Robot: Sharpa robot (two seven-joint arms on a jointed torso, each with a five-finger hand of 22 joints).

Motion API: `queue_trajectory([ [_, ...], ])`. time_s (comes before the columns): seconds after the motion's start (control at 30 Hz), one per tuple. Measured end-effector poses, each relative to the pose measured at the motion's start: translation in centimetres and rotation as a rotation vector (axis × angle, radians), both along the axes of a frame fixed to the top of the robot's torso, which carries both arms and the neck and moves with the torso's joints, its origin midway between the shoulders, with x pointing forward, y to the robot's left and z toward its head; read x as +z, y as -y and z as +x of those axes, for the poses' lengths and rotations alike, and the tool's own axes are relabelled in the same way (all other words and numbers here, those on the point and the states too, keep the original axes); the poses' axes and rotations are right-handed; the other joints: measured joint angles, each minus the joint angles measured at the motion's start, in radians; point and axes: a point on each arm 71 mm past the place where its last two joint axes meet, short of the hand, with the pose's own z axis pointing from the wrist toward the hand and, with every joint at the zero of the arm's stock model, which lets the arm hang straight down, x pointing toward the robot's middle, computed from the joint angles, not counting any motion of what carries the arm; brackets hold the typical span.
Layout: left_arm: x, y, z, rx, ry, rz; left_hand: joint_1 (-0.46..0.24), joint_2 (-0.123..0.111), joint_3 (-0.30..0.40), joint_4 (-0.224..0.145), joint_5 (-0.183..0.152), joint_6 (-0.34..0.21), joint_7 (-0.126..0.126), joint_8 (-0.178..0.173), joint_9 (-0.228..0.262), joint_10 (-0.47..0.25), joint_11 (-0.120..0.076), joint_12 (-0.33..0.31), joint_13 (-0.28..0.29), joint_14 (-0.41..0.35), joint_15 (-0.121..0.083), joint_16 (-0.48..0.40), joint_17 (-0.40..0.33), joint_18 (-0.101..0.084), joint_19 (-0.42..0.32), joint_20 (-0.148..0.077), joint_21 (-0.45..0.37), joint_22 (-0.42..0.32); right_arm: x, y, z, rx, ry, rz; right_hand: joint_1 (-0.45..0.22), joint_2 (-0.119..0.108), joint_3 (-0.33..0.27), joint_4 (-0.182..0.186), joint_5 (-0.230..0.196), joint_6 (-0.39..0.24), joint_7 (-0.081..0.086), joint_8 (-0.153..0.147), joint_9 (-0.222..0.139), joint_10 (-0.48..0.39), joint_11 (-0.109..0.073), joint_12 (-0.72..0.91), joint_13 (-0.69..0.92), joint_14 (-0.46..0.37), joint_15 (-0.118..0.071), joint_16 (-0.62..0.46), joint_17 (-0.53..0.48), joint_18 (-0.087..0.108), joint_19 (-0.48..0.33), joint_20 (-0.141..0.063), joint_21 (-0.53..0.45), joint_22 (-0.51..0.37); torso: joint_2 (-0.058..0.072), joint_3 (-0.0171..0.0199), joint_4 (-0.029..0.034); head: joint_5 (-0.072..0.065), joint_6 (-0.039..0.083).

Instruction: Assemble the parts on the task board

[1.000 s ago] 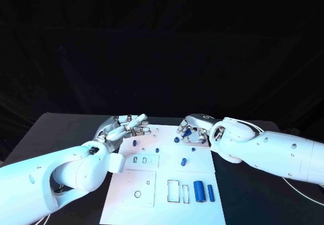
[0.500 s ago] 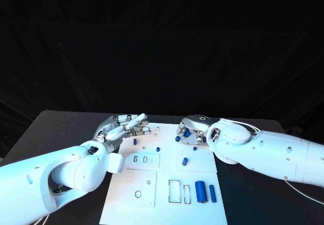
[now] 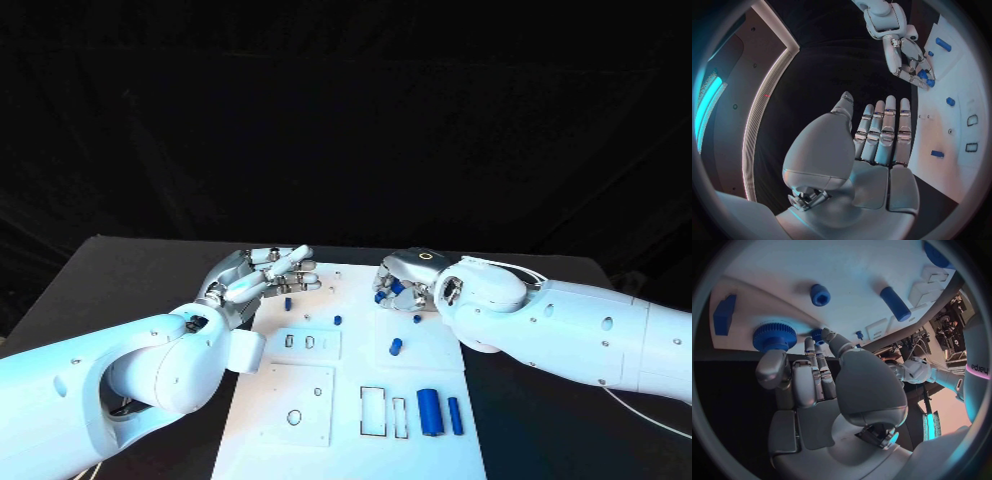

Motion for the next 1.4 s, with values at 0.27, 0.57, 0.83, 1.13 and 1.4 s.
queue_trajectory([
  [0.27,0.0,0.0,0.0,-0.003,-0.002,0.000,0.000,0.000,0.000,0.000,0.000,0.000,0.000,0.000,0.000,0.000,0.000,0.000,0.000,0.000,0.000,0.000,0.000,0.000,0.000,0.000,0.000,0.000,0.0,-0.5,0.0,0.006,-0.001,-0.005,0.000,0.000,0.013,0.010,0.000,0.008,-0.001,0.000,0.002,0.012,-0.005,0.006,0.002,0.000,0.000,0.013,0.013,-0.012,0.008,-0.001,0.021,0.030,0.003,-0.0008,0.0019,-0.001,-0.001],
  [0.57,0.0,0.0,0.0,-0.005,-0.005,0.001,0.000,0.000,-0.003,-0.003,0.000,0.000,0.000,0.000,0.000,0.000,0.000,-0.001,0.000,0.000,0.000,0.000,0.001,0.000,0.000,0.000,0.000,-0.001,0.2,-0.6,0.0,0.003,0.007,-0.006,0.048,0.019,0.088,-0.012,-0.049,0.103,-0.024,0.036,0.025,0.098,-0.020,0.042,0.019,0.000,-0.025,0.024,0.014,-0.031,0.085,-0.025,0.134,0.199,0.005,-0.0012,0.0027,0.000,-0.002],
  [0.83,0.0,-0.1,0.0,-0.003,-0.008,0.003,0.000,0.000,-0.003,-0.003,0.000,0.000,0.000,-0.004,-0.001,0.000,0.000,-0.007,0.000,0.000,0.000,-0.005,0.001,0.000,0.000,0.000,0.000,-0.002,0.5,-0.8,-0.6,0.005,0.032,0.010,0.052,0.015,0.104,-0.016,-0.057,0.110,-0.023,0.046,0.025,0.099,-0.020,0.046,0.019,0.004,-0.029,0.030,0.022,-0.046,0.089,-0.029,0.153,0.230,0.006,-0.0011,0.0023,0.001,0.002],
  [1.13,-0.1,-0.3,0.2,0.001,-0.009,0.005,0.000,0.000,-0.003,-0.003,0.000,0.000,0.000,-0.004,-0.001,0.000,0.000,-0.007,0.000,0.000,0.000,-0.005,0.001,0.000,0.000,0.000,0.000,-0.002,2.5,-2.0,0.1,-0.006,0.098,0.049,0.053,0.013,0.105,-0.014,-0.061,0.111,-0.025,0.046,0.025,0.099,-0.021,0.045,0.019,0.003,-0.029,0.032,0.023,-0.047,0.089,-0.029,0.154,0.235,0.008,-0.0024,0.0055,-0.005,0.014],
  [1.4,-0.1,-0.4,0.2,0.001,-0.010,0.006,0.000,0.000,-0.003,-0.003,0.000,0.000,0.000,-0.004,-0.001,0.000,0.000,-0.007,0.000,0.000,0.000,-0.005,0.001,0.000,0.000,0.000,0.000,-0.003,2.9,-3.4,1.0,-0.018,0.135,0.076,0.056,0.011,0.109,-0.010,-0.058,0.111,-0.025,0.045,0.025,0.100,-0.021,0.039,0.019,0.003,-0.029,0.033,0.024,-0.046,0.089,-0.029,0.160,0.239,0.010,-0.0036,0.0076,-0.004,0.021],
])
